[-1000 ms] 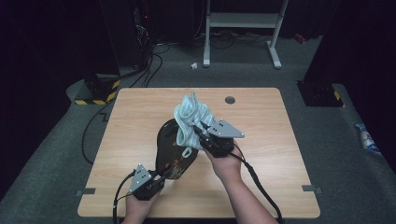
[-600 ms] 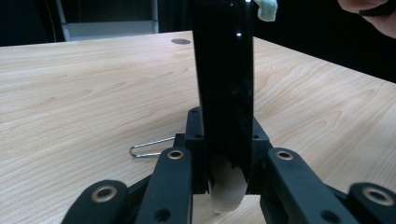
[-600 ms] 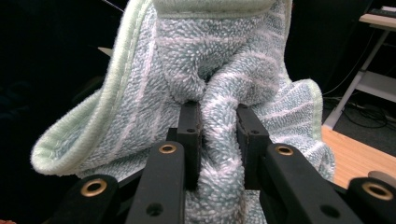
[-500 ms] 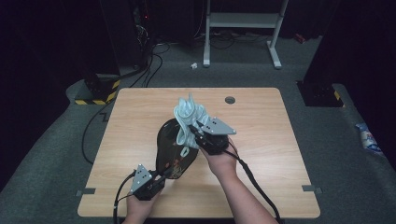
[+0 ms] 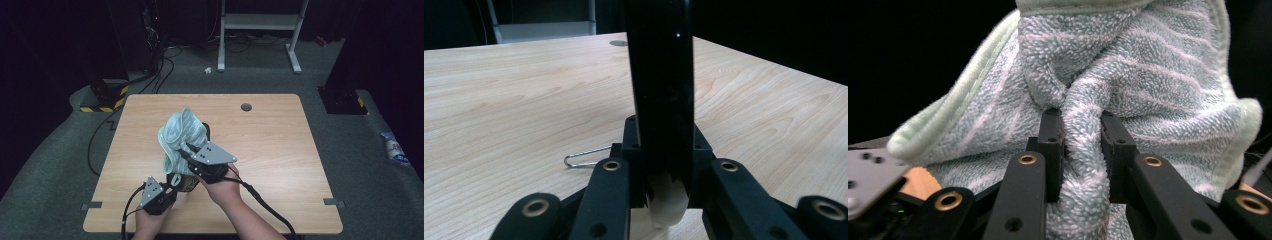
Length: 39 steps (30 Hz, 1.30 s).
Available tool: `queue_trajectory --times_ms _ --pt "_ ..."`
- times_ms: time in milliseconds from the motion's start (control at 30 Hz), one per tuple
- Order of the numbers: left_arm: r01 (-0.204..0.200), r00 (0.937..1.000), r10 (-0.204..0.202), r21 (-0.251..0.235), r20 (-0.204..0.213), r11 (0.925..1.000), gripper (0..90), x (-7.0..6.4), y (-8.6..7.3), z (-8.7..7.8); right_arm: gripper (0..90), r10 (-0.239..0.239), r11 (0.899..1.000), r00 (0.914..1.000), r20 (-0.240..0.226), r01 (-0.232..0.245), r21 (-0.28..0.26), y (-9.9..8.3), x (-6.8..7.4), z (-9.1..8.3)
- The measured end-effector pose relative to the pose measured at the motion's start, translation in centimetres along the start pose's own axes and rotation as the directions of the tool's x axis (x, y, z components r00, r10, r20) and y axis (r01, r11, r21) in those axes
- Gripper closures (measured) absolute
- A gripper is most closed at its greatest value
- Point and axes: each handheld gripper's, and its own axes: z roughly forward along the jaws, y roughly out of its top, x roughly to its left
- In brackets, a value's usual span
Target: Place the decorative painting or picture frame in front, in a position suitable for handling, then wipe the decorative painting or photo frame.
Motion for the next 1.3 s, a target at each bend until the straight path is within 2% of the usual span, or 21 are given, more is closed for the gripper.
queue_trajectory --times_ms 100,200,533,700,867,1000,1100,1300 --pt "-0.004 1.0 0.004 -0.003 0.002 1.0 77.9 0.0 0.0 0.0 75.2 -0.003 1.0 1.0 0.004 0.003 0.007 0.1 -0.2 0.0" --pt "0.005 1.0 -0.005 -0.008 0.003 1.0 78.0 0.0 0.0 0.0 75.1 0.002 1.0 0.9998 0.022 -0.002 0.015 0.0 -1.0 0.1" --pt "0.009 0.9999 -0.009 -0.01 0.015 0.9999 77.9 0.3 0.0 0.1 75.0 0.059 0.995 0.9909 0.121 -0.069 0.075 -0.9 -5.7 1.1" --pt "0.004 0.9999 -0.004 -0.011 0.013 0.9999 77.8 0.3 0.0 0.1 75.0 0.097 0.99 0.9859 0.136 -0.11 0.088 -1.5 -7.0 1.3" --pt "0.002 0.9999 -0.002 -0.014 0.013 0.9999 77.7 0.3 -0.1 0.1 75.0 0.09 0.991 0.9864 0.138 -0.102 0.085 -1.6 -7.0 1.3" --pt "0.005 0.9999 -0.005 -0.01 0.012 0.9999 77.8 0.3 -0.2 0.0 75.0 0.08 0.992 0.9875 0.136 -0.092 0.081 -1.4 -6.4 1.2" --pt "0.007 0.9999 -0.007 -0.006 0.008 1.0 77.9 0.2 -0.2 0.0 75.0 0.055 0.996 0.9928 0.106 -0.061 0.06 -1.1 -5.1 1.0" --pt "0.01 0.9999 -0.01 -0.003 0.009 0.9999 77.9 0.3 -0.1 0.0 75.1 0.011 1.0 0.9997 0.023 -0.011 0.026 -0.7 -1.6 0.8"
